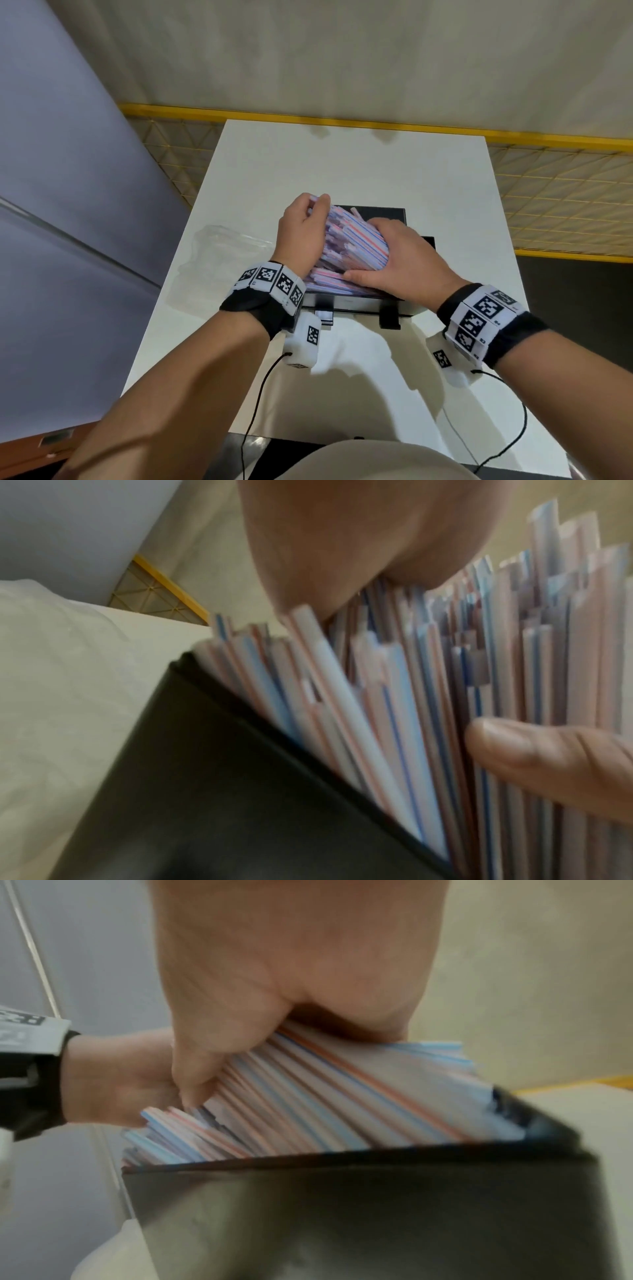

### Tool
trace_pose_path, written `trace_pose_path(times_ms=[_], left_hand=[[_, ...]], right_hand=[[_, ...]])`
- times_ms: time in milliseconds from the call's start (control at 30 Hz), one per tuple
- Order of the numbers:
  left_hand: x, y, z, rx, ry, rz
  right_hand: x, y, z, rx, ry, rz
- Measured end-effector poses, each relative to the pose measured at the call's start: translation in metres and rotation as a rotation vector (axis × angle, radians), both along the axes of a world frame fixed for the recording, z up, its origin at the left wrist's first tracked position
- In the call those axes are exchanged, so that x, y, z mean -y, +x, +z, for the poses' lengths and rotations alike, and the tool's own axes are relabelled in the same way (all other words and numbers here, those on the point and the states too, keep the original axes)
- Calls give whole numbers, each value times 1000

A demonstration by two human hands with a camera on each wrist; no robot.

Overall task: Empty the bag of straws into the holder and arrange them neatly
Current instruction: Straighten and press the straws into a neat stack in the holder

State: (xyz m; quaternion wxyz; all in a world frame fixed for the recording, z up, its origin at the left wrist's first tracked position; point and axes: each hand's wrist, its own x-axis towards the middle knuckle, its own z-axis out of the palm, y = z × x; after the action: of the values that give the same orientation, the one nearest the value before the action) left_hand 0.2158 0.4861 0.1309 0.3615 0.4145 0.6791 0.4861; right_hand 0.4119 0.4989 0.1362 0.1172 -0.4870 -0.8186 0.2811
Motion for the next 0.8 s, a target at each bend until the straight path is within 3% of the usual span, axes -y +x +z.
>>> trace_pose_path(times_ms=[133, 433, 667, 800], left_hand=[[9, 1, -6, -123, -204, -144], [22, -17, 18, -420, -135, -278], [34, -9, 16, -173, -293, -404], [30, -15, 21, -113, -307, -317]], right_hand=[[-5, 7, -4, 94, 0, 106], [-5, 18, -17, 80, 51, 211], [-3, 9, -26, 81, -31, 219], [-7, 3, -24, 90, -21, 226]])
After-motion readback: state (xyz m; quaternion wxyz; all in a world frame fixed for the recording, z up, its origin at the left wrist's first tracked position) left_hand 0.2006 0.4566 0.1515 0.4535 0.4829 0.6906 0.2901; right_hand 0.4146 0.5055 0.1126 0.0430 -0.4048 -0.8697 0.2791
